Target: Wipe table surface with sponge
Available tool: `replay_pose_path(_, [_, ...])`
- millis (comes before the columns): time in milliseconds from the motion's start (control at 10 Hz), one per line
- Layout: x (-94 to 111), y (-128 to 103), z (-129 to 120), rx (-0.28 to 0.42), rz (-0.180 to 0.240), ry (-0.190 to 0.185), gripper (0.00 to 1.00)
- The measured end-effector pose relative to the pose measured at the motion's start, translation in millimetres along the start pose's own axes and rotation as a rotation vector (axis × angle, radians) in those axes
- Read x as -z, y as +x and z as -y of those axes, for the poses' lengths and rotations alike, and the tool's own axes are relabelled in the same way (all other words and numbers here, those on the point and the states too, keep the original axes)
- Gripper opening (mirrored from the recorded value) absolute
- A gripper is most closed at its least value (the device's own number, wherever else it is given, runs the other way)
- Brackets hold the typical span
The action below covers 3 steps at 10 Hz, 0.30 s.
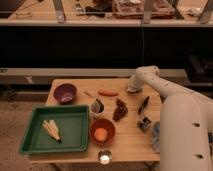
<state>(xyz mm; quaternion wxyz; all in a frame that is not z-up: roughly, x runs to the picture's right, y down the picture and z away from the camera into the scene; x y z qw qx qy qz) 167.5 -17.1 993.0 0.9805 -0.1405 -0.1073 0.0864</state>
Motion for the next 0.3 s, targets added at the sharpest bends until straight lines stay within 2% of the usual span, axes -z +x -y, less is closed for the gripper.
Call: replay_pose_path(300, [-3.3,-30.9,-0.6,0.042,0.057,-0.009,0.00])
